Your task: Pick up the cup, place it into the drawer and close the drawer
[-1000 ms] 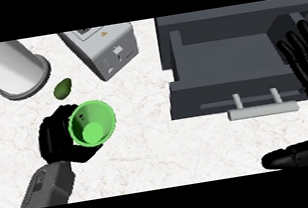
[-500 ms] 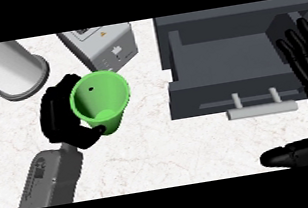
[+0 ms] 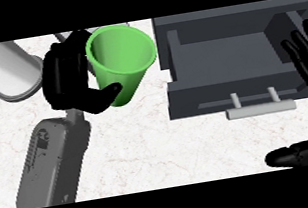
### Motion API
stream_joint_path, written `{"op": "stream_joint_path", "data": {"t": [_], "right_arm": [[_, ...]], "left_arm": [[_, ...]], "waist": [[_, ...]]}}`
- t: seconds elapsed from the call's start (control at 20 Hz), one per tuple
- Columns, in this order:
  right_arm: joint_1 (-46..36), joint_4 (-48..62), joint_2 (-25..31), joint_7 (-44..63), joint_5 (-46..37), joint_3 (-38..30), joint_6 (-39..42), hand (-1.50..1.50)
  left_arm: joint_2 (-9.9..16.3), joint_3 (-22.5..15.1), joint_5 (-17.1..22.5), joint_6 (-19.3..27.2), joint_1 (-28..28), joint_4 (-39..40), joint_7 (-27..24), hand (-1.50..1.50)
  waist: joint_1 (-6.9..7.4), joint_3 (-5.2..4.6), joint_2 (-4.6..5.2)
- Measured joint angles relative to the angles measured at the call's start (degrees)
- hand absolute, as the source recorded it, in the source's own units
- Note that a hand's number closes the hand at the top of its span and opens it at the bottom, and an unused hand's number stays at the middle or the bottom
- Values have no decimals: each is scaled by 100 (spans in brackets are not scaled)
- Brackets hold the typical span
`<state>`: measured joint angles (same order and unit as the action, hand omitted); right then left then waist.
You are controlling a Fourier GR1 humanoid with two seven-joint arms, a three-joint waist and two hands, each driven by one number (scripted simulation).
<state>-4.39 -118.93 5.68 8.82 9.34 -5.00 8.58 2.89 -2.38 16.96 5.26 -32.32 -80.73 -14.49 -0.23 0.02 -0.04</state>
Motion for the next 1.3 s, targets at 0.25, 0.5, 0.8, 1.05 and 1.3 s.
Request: {"op": "stream_joint_path", "data": {"t": [0.25, 0.5, 0.8, 1.05, 1.3], "right_arm": [[22, -38, -27, 89, -3, 28, -26, -150], [-45, 22, -7, 82, 33, -23, -17, -150], [-69, 127, 57, -6, 83, -97, 71, -150], [-116, 97, 34, 75, 54, -52, 24, -150], [-181, 195, 45, 24, 87, -78, 56, -150]], "left_arm": [[-141, -46, -279, 385, -768, 373, 305, 150], [-214, -97, -429, 669, -1565, 967, 498, 150], [-264, -215, -478, 920, -2247, 1807, 524, 150], [-281, -184, -292, 1032, -2832, 2719, 294, 150], [-286, -565, 126, 1414, -3339, 3564, -4, 150]], "waist": [[-22, -1, 5], [-36, 0, 9], [-54, 0, 12], [-87, 0, 23], [-149, 1, 36]]}}
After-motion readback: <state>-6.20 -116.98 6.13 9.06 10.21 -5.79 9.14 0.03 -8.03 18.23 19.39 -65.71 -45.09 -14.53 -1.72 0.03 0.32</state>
